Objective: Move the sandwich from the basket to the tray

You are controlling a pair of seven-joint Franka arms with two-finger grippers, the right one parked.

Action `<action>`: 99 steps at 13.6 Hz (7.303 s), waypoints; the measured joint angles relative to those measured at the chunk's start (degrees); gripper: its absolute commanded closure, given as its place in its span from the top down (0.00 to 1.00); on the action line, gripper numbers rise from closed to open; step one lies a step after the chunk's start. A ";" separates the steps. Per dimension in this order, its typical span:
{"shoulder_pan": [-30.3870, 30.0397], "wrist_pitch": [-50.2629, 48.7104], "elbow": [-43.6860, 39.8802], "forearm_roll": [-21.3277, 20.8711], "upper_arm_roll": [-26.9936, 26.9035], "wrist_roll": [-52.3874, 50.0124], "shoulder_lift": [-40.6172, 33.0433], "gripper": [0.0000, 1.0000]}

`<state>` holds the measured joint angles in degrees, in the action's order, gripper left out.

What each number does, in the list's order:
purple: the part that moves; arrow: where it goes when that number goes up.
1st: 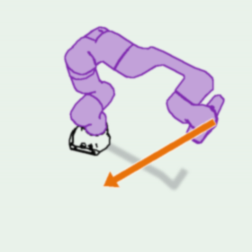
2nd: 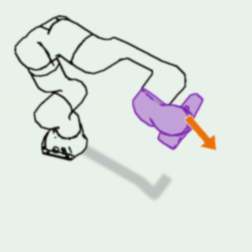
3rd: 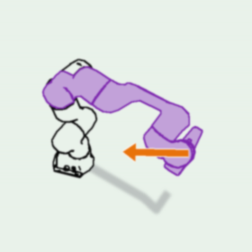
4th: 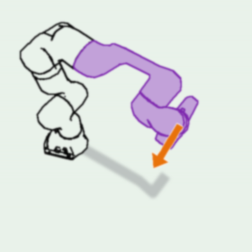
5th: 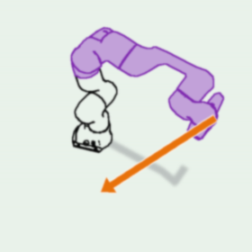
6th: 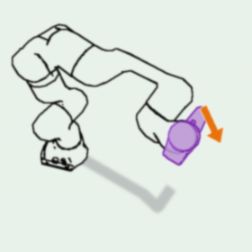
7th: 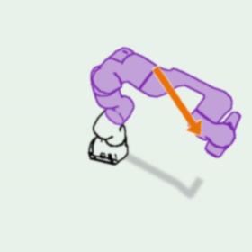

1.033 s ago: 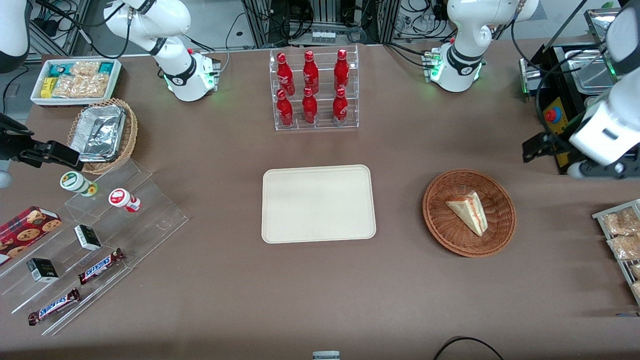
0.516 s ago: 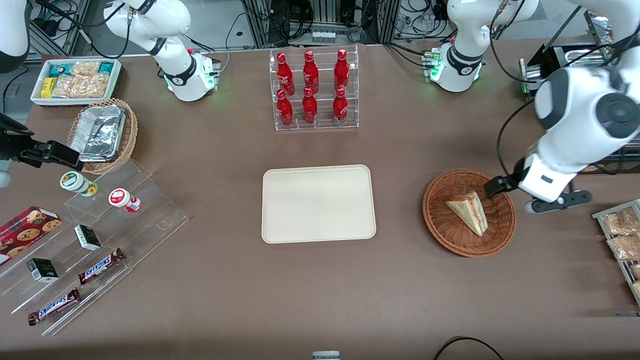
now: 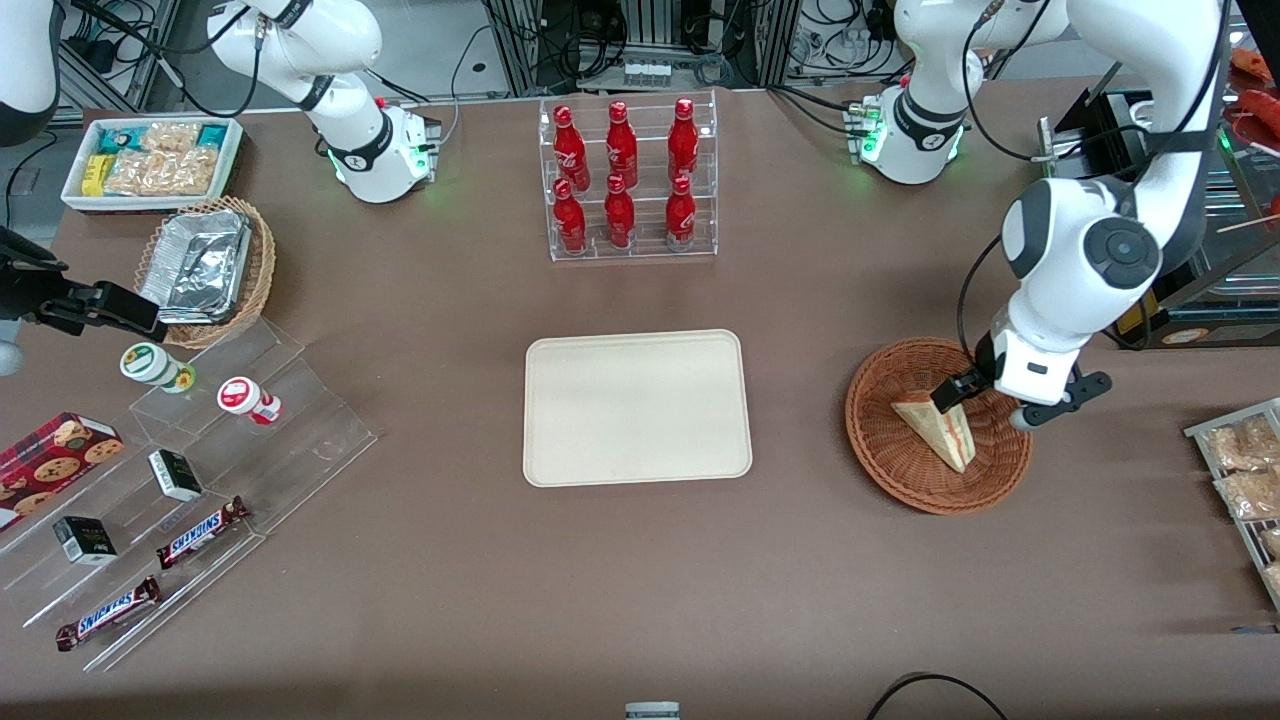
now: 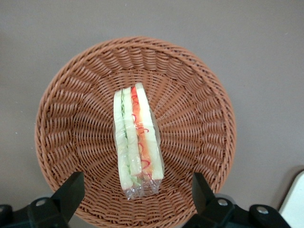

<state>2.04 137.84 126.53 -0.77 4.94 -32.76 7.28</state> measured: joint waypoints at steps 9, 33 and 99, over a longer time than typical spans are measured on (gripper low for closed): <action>0.00 8.99 0.96 0.00 0.00 -0.40 8.47 0.30; 20.95 -27.47 -40.84 -1.51 8.60 -5.35 21.07 0.00; 1.80 -46.87 -33.77 -1.88 -0.91 25.22 -9.28 1.00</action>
<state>3.84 90.97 92.76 -2.65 4.03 -7.54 -2.00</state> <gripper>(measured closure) 0.000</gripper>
